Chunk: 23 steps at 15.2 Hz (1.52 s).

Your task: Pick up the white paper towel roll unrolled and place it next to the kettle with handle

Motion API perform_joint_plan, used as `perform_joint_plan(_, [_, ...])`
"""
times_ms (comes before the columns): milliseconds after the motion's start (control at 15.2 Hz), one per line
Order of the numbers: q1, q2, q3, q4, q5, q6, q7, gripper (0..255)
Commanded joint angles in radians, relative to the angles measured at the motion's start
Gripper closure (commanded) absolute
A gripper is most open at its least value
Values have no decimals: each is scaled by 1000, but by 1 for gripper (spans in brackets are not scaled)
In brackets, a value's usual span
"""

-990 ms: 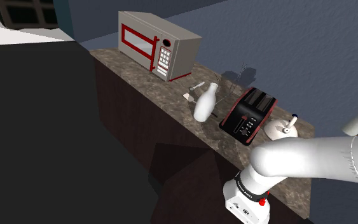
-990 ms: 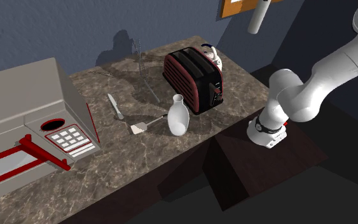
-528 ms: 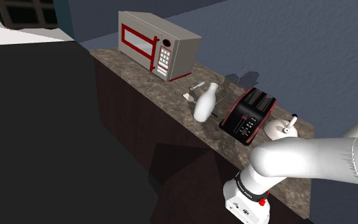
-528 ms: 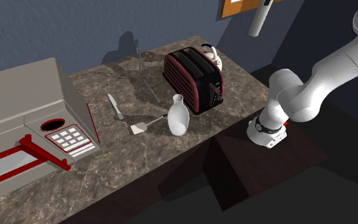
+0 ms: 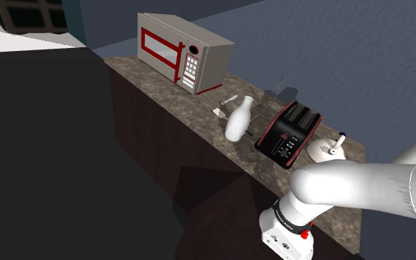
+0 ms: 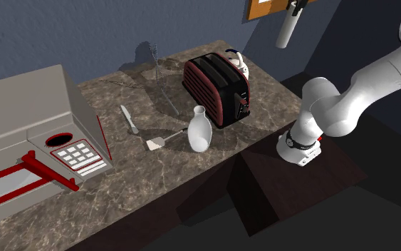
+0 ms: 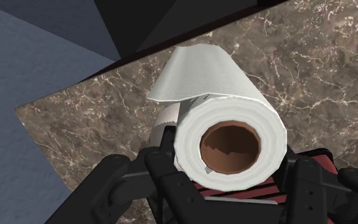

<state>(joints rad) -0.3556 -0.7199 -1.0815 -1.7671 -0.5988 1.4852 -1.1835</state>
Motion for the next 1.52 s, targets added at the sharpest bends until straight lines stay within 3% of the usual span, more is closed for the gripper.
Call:
perform_joint_plan(0, [-12, -13, 0, -36, -9, 23, 7, 255])
perform_joint_plan(1452, [-56, -92, -101, -319, -116, 260, 61, 255])
